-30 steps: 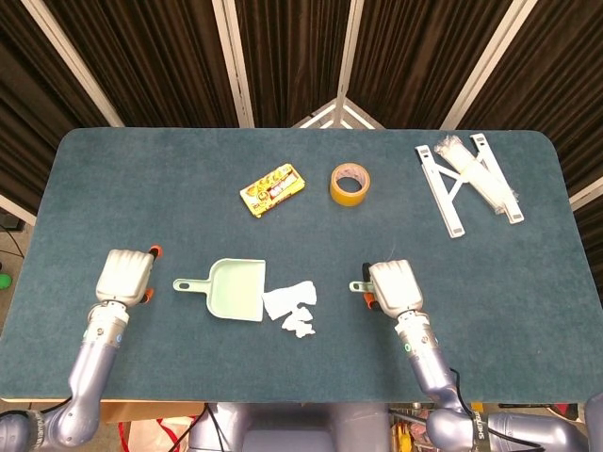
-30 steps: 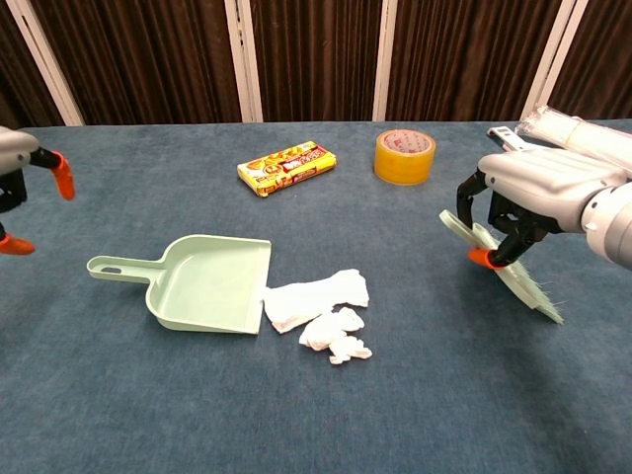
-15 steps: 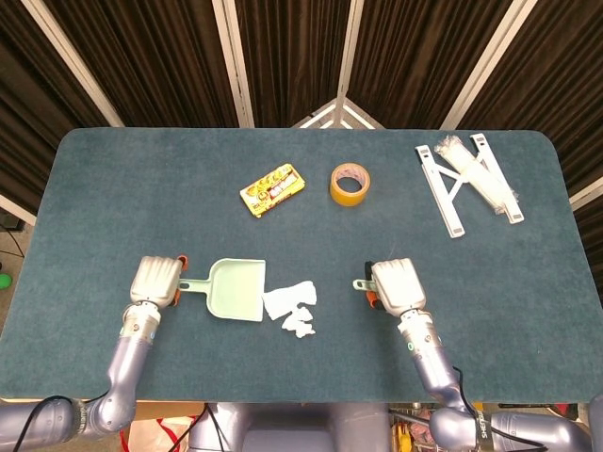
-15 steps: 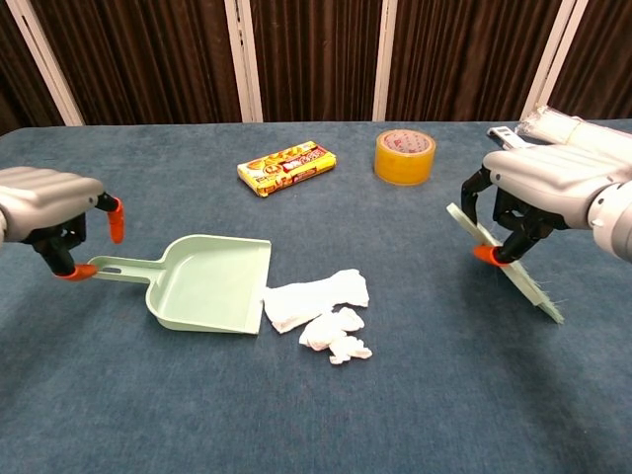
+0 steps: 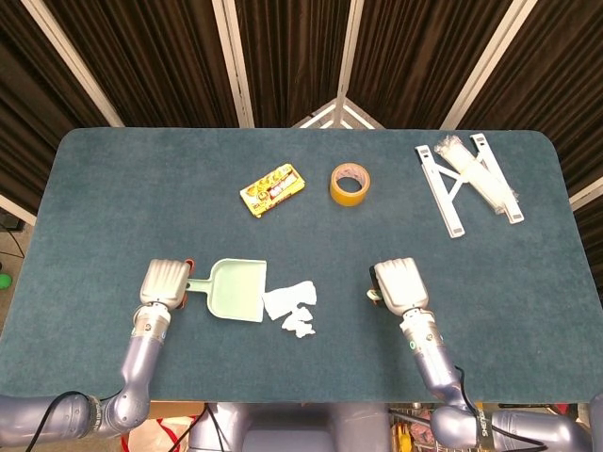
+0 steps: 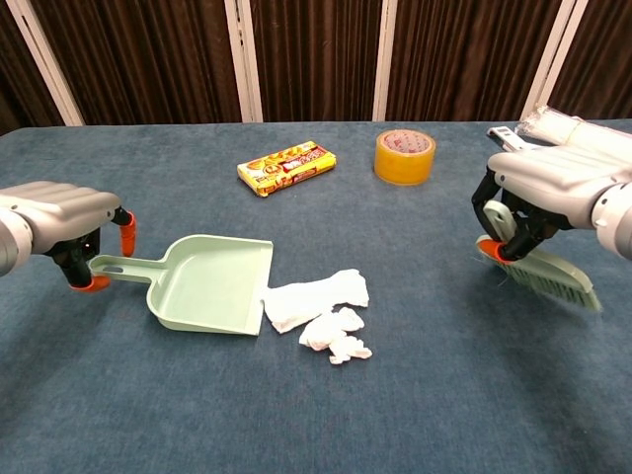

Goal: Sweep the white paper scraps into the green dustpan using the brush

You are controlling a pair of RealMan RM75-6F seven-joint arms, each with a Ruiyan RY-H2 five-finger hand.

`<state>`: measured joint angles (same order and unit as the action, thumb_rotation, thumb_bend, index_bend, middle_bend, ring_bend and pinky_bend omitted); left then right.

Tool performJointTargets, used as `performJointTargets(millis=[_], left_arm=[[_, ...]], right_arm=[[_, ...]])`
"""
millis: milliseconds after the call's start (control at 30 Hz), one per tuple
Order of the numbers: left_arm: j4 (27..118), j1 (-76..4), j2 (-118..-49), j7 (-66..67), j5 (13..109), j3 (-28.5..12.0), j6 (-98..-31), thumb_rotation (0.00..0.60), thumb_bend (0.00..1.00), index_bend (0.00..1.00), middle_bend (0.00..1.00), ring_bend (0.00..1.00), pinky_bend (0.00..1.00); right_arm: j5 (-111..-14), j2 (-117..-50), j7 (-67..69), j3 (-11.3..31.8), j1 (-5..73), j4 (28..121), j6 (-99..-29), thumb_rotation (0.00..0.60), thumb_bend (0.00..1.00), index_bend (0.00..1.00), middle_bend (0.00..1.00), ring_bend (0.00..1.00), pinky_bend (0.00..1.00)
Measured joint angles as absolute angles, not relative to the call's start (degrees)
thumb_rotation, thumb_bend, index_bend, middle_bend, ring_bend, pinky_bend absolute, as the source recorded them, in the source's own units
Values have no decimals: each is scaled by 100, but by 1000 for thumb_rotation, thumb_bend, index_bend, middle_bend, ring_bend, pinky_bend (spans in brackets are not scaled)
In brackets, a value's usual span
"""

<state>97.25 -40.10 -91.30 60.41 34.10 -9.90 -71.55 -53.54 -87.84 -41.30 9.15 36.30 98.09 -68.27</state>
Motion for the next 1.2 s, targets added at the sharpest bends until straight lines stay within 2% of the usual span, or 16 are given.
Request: performJointTargets(millis=[133,333,500,933,1000,1200], left_arm=[[9644,-4055,-9207,5981,3427,-967,-7142,600,462,428,938,917,919],[9490,-4123,-9375,5950,3447,-920,-7168,600,620,624,987,959,957],[9422,-4135,-9474,5809,3715,-870,-7261,600,694,737,1000,983,980],[9532,-4130,-9444,5618,4007,-805,-7382,600,709,771,1000,997,988],[9583,-4130,-9420,5626,4012,-802,-7406,600,709,771,1000,997,988],[9684,-4132,-9379,5653,3988,-793,-7446,600,709,771,1000,997,988]], right_arm=[[-5380,-8817,-4110,887,3630,9743,-6835,600,414,734,954,1000,910],[-5395,-8791,-4104,893,3650,9767,-6832,600,413,765,954,1000,910],[-5405,-8794,-4106,851,3637,9783,-6853,600,415,781,954,1000,910],[-5377,-8789,-4137,830,3653,9889,-6861,600,425,811,955,1000,910],[-5381,-8788,-4143,839,3659,9935,-6872,600,455,829,957,1000,910],[-5318,-8788,-4183,885,3678,10143,-6921,600,653,891,967,1000,910]])
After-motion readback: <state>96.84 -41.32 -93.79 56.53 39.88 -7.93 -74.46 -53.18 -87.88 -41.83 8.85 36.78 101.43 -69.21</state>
